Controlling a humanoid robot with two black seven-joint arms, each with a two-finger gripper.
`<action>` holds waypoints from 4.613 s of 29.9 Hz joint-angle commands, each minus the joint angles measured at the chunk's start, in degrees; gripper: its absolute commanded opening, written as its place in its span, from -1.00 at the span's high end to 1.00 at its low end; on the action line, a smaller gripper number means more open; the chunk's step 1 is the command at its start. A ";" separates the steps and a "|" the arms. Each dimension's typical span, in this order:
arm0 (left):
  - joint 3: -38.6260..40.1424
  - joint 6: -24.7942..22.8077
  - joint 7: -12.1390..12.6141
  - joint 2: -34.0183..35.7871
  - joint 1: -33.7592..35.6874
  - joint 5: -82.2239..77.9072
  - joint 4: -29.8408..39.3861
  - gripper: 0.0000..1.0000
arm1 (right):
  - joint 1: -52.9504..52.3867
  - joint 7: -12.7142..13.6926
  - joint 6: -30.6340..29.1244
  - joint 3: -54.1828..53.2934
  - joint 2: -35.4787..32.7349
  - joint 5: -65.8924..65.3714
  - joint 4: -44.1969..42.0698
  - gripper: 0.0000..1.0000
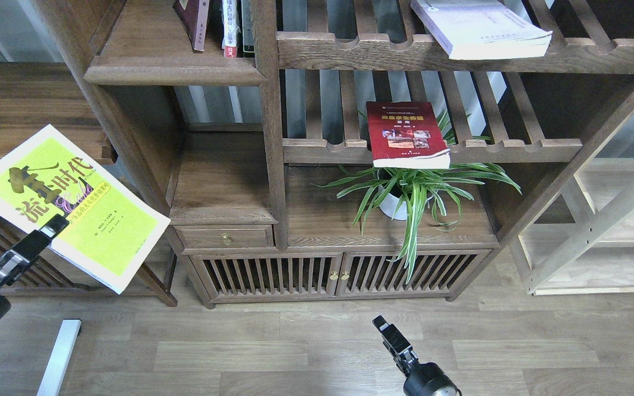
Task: Organize books on shelf
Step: 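Lift the yellow-green book with the left gripper up toward the top shelf, then push the yellow-green book onto the top shelf with the left gripper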
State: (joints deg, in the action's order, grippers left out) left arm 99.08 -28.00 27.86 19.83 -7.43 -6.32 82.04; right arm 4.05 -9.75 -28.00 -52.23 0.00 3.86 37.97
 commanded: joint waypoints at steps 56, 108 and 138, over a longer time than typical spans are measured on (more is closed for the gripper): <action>0.59 0.00 0.14 4.25 28.61 -5.63 5.50 1.00 | 0.00 0.00 0.00 -0.24 0.00 0.01 2.29 -0.65; -4.07 6.10 0.14 4.86 39.86 -16.44 0.58 1.00 | 2.54 0.17 0.00 -0.15 0.00 0.01 5.89 -0.66; -16.20 13.14 0.14 4.42 51.81 -19.34 -8.73 1.00 | 6.06 -0.09 0.00 0.38 0.00 0.27 5.36 -0.99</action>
State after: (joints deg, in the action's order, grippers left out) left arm 84.09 -15.94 28.00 24.18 42.83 -24.93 74.44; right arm 9.87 -9.85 -28.00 -51.88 0.00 4.07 43.41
